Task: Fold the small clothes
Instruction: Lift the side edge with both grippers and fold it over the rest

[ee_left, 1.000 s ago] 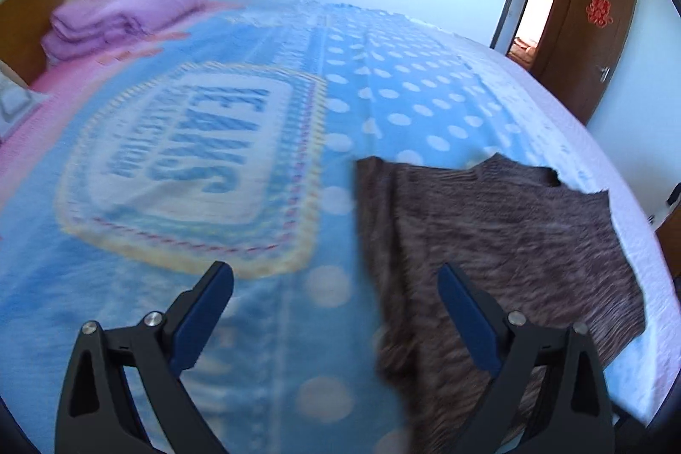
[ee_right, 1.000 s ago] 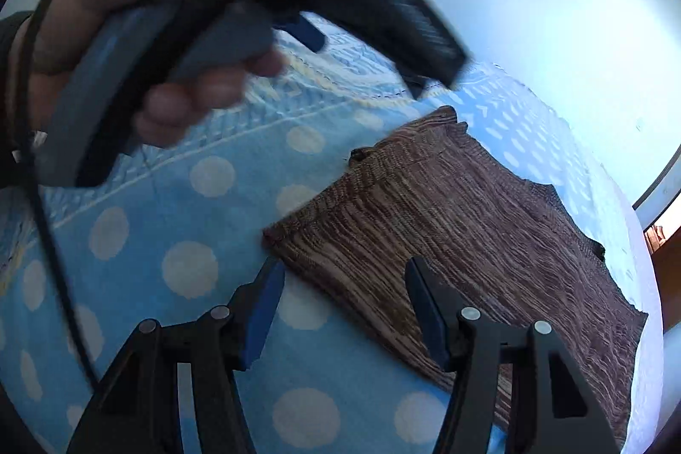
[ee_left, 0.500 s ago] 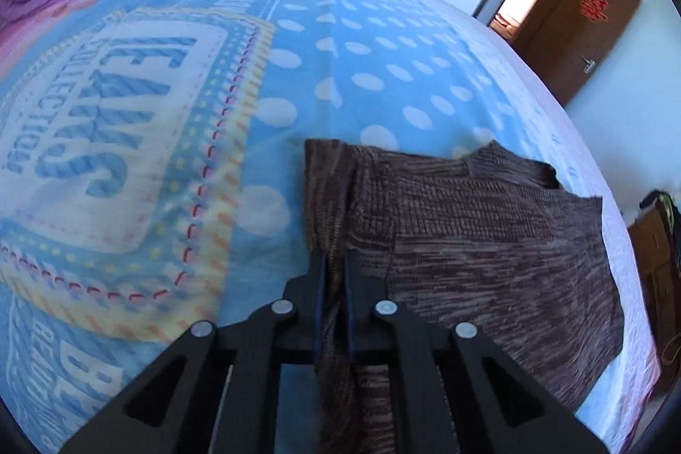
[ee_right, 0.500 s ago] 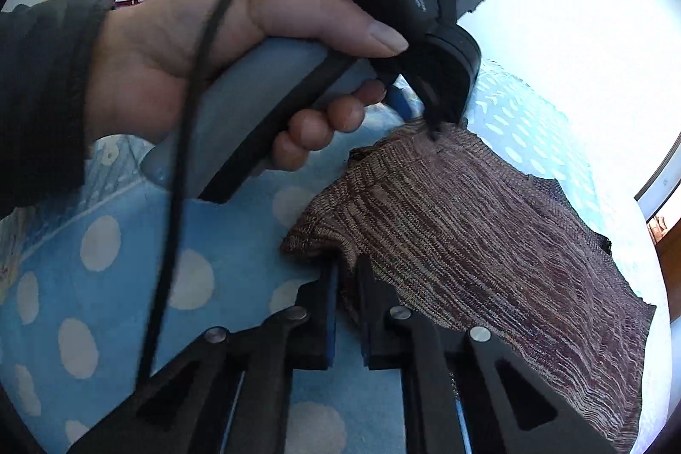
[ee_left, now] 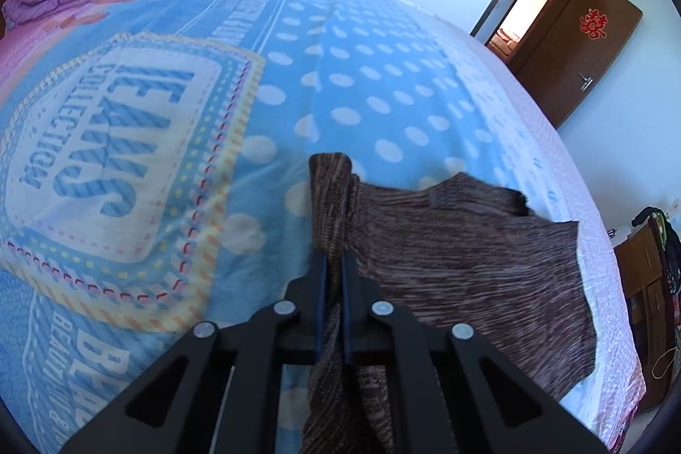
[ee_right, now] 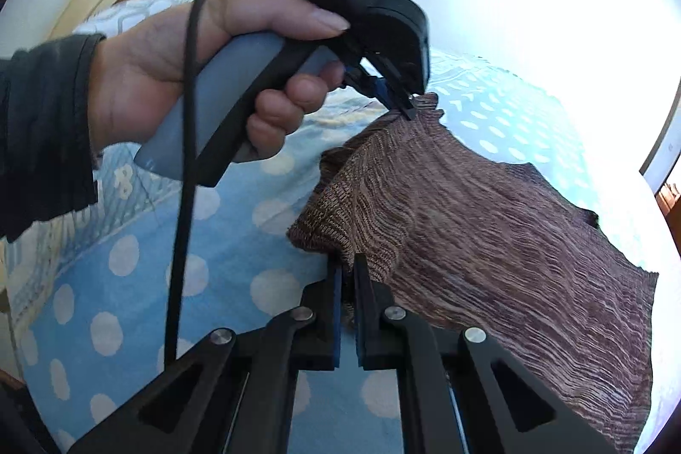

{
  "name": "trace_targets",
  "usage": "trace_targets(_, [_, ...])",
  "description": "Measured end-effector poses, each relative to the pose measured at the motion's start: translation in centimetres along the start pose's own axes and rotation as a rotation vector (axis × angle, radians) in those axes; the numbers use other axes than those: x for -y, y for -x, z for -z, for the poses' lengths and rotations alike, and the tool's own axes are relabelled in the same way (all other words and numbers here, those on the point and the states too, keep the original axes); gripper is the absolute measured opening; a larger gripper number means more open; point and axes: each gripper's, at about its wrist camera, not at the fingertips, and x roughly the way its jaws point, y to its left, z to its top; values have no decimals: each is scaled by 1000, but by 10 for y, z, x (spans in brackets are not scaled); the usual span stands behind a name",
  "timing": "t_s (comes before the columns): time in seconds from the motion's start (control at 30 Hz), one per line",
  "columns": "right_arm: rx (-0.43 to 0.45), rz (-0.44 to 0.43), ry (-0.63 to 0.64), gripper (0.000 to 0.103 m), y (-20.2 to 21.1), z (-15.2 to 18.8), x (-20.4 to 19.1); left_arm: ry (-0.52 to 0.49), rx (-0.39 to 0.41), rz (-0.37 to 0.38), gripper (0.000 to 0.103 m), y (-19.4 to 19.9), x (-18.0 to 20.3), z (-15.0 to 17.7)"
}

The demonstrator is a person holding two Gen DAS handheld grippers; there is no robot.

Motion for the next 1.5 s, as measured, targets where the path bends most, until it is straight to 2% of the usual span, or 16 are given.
trace_targets(0.23, [21,1,-65,4,19,4,23,-9,31,34,6,13,23,-8])
trace_targets(0.73, [110,-7,-249,3,76,18,91,-106,89,104,6,25,110,-22])
trace_targets(1.03, [103,-21,-363,3,98,46,128,-198,84,164,6,15,173,-18])
trace_targets(1.5, [77,18,-536,3,136,108,185,-327,12,216,6,-28,263,9])
